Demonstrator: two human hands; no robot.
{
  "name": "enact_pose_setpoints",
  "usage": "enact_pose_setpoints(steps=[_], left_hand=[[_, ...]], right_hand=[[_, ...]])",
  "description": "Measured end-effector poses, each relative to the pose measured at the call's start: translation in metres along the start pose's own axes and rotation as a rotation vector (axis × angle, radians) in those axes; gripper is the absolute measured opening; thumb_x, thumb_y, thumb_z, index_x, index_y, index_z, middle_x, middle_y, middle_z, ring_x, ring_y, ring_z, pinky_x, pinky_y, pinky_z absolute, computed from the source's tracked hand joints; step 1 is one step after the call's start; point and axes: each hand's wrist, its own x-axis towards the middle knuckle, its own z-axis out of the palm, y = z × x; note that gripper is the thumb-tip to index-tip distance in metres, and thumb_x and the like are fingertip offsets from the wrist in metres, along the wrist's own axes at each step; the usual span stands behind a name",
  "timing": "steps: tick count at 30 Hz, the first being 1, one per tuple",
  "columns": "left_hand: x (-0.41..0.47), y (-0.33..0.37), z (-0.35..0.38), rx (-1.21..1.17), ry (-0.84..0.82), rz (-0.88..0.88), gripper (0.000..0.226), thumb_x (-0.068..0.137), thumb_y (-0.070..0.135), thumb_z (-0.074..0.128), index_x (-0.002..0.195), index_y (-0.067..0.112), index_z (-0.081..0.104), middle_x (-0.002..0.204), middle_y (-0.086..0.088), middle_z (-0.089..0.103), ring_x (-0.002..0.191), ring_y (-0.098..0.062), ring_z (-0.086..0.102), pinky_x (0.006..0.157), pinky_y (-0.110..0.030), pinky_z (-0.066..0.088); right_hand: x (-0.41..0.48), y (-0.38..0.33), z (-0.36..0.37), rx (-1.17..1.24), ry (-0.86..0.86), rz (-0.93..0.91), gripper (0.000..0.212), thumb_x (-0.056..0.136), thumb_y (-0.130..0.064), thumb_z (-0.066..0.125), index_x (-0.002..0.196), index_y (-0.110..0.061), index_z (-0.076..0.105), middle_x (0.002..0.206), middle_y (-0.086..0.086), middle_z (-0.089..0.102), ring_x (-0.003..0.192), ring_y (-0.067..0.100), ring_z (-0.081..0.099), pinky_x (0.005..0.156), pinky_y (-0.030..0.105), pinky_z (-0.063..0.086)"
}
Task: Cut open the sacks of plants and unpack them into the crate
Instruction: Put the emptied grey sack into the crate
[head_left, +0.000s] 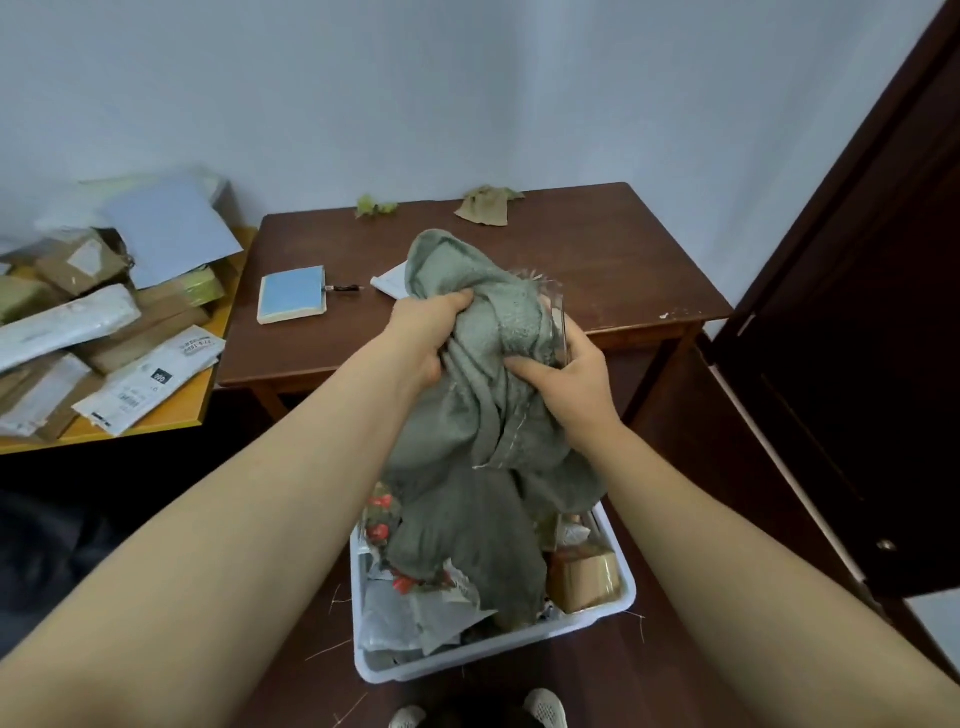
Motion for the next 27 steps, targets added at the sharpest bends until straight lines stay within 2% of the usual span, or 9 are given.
enact_pose_setpoints(steps=[2, 5, 8, 12, 14, 16, 20, 24, 27], left_hand=[[0.010, -0.007, -0.013, 0.220, 0.078, 0.332, 0.076, 0.078, 0.021, 0.072, 0.142, 0.023, 0.032, 0.144, -0.014, 0.041, 0.117, -0.026, 0.053, 0.095, -0.039, 0.048], [0.004, -0.025, -0.029, 0.882, -0.220, 0.759, 0.109, 0.065, 0.046, 0.078, 0.142, 0.052, 0.002, 0.159, -0.008, -0.003, 0.146, -0.025, 0.001, 0.113, -0.036, 0.013], [0.005, -0.045, -0.032, 1.288, -0.328, 0.761, 0.124, 0.058, 0.065, 0.074, 0.150, 0.036, -0.004, 0.157, 0.001, 0.020, 0.145, -0.019, 0.016, 0.116, -0.048, 0.003], [0.015, -0.047, -0.033, 1.213, -0.103, 0.710, 0.052, 0.078, 0.045, 0.070, 0.122, 0.020, 0.056, 0.118, 0.002, 0.064, 0.114, -0.020, 0.056, 0.116, -0.043, 0.013], [0.018, -0.043, -0.035, 1.020, -0.062, 0.532, 0.038, 0.078, 0.039, 0.073, 0.106, 0.013, 0.065, 0.108, -0.004, 0.068, 0.105, -0.023, 0.061, 0.106, -0.044, 0.036], [0.015, -0.035, -0.035, 0.707, -0.094, 0.355, 0.031, 0.076, 0.033, 0.077, 0.099, 0.014, 0.070, 0.102, -0.004, 0.071, 0.098, -0.020, 0.065, 0.093, -0.039, 0.050], [0.009, -0.017, -0.020, 0.261, -0.213, 0.025, 0.033, 0.083, 0.035, 0.070, 0.103, 0.008, 0.068, 0.094, -0.009, 0.074, 0.086, -0.022, 0.071, 0.074, -0.032, 0.057], [0.008, -0.012, -0.010, 0.087, -0.282, -0.158, 0.057, 0.090, 0.057, 0.049, 0.114, 0.009, 0.066, 0.105, -0.011, 0.072, 0.097, -0.025, 0.068, 0.080, -0.035, 0.054], [0.009, -0.020, -0.016, 0.242, -0.057, -0.070, 0.069, 0.085, 0.068, 0.043, 0.125, 0.013, 0.057, 0.117, -0.004, 0.063, 0.101, -0.018, 0.057, 0.070, -0.029, 0.043]], right_hand=[[0.007, 0.003, -0.002, 0.009, 0.070, 0.099, 0.060, 0.075, 0.000, 0.075, 0.130, -0.009, 0.054, 0.113, 0.005, 0.067, 0.099, 0.013, 0.066, 0.079, 0.024, 0.056], [0.016, 0.000, -0.003, 0.035, 0.060, 0.177, 0.050, 0.071, 0.003, 0.074, 0.118, -0.009, 0.060, 0.101, 0.007, 0.070, 0.090, 0.019, 0.069, 0.076, 0.034, 0.058], [0.019, -0.011, 0.004, 0.165, -0.020, 0.219, 0.034, 0.073, 0.008, 0.071, 0.103, -0.008, 0.063, 0.082, 0.006, 0.070, 0.071, 0.018, 0.069, 0.060, 0.032, 0.058], [0.024, -0.025, -0.003, 0.130, -0.077, 0.322, 0.038, 0.078, -0.020, 0.076, 0.111, -0.023, 0.058, 0.065, 0.000, 0.059, 0.040, 0.007, 0.049, 0.034, 0.020, 0.037], [0.025, -0.028, -0.016, -0.011, -0.029, 0.123, 0.064, 0.072, -0.022, 0.082, 0.129, -0.025, 0.053, 0.100, 0.004, 0.068, 0.082, 0.009, 0.067, 0.070, 0.022, 0.056], [0.021, -0.034, -0.025, -0.172, -0.168, -0.092, 0.080, 0.065, -0.018, 0.086, 0.135, -0.029, 0.048, 0.124, -0.012, 0.058, 0.114, -0.006, 0.055, 0.098, 0.021, 0.047], [0.016, -0.018, -0.018, -0.371, -0.503, -0.168, 0.105, 0.058, -0.017, 0.089, 0.144, -0.030, 0.032, 0.139, -0.024, 0.037, 0.128, -0.011, 0.036, 0.106, 0.012, 0.034], [0.022, 0.012, -0.007, -0.359, -0.122, -0.217, 0.062, 0.069, -0.012, 0.083, 0.126, -0.019, 0.061, 0.119, -0.008, 0.064, 0.111, 0.007, 0.060, 0.099, 0.031, 0.048], [0.030, 0.024, -0.015, -0.216, 0.215, -0.097, 0.023, 0.073, -0.017, 0.077, 0.094, -0.025, 0.069, 0.089, -0.003, 0.072, 0.087, 0.018, 0.068, 0.084, 0.047, 0.054]])
